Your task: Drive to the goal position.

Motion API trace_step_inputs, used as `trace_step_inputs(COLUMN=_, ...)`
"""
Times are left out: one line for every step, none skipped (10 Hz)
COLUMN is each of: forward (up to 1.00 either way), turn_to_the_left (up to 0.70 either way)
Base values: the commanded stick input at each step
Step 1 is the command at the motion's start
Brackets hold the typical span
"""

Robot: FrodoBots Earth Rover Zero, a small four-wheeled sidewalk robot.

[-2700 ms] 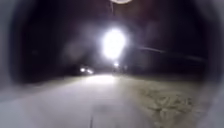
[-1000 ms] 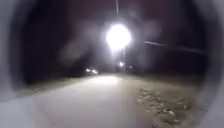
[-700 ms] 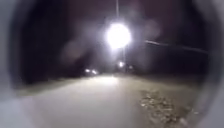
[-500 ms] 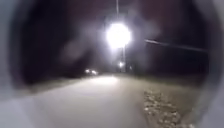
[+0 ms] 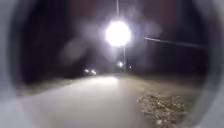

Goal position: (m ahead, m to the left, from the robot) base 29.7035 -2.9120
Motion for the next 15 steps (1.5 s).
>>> trace_step_inputs(forward=1.0, turn_to_the_left=0.0)
trace_step_inputs(forward=1.0, turn_to_the_left=0.0)
trace_step_inputs(forward=1.0, turn_to_the_left=0.0)
trace_step_inputs(forward=1.0, turn_to_the_left=0.0)
trace_step_inputs(forward=1.0, turn_to_the_left=0.0)
trace_step_inputs(forward=1.0, turn_to_the_left=0.0)
trace_step_inputs(forward=1.0, turn_to_the_left=0.0)
trace_step_inputs(forward=1.0, turn_to_the_left=0.0)
trace_step_inputs(forward=1.0, turn_to_the_left=0.0)
trace_step_inputs(forward=1.0, turn_to_the_left=0.0)
trace_step_inputs(forward=1.0, turn_to_the_left=0.0)
trace_step_inputs(forward=1.0, turn_to_the_left=0.0)
trace_step_inputs(forward=1.0, turn_to_the_left=0.0)
trace_step_inputs(forward=1.0, turn_to_the_left=0.0)
trace_step_inputs(forward=1.0, turn_to_the_left=0.0)
